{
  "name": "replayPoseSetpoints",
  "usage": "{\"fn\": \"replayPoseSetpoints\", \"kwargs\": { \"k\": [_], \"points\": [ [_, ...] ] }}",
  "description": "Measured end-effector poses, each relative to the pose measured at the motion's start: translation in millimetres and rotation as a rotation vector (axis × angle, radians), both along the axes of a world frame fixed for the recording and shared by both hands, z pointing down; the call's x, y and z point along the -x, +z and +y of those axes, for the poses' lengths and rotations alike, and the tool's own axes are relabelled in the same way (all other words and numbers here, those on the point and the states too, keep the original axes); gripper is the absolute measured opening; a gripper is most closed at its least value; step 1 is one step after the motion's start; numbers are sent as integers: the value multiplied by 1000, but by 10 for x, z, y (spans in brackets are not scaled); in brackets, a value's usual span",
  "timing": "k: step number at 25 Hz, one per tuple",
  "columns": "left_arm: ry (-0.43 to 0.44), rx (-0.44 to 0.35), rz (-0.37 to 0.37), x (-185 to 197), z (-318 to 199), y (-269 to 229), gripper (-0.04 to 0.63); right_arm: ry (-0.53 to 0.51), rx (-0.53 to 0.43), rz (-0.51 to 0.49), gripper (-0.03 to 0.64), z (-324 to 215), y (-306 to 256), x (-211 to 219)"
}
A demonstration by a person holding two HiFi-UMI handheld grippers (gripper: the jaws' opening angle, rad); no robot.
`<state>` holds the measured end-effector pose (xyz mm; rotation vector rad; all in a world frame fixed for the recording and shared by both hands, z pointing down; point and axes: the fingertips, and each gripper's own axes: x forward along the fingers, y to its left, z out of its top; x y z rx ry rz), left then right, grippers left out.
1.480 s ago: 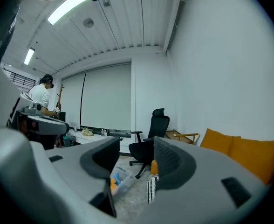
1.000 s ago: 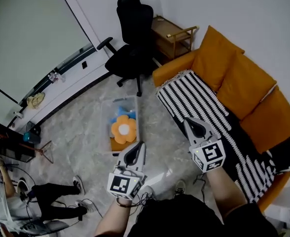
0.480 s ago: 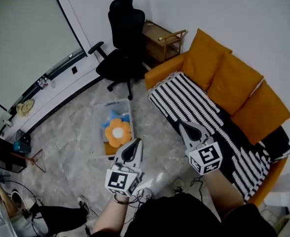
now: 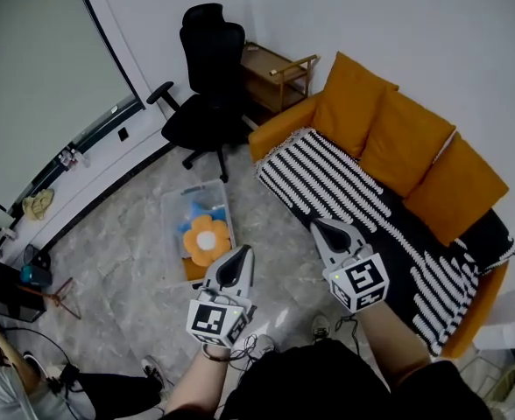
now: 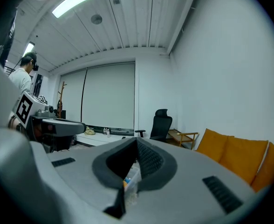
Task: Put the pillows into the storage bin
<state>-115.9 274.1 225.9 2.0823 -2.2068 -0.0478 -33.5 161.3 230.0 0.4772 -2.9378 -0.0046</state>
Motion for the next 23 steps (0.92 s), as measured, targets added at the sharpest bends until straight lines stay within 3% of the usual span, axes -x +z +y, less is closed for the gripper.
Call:
{"fn": "replayPoseSetpoints", "kwargs": {
  "k": [23],
  "points": [
    [19,5,-8,-185,48,1,8,13,8,-24,3,75,-10,-158]
  ]
}}
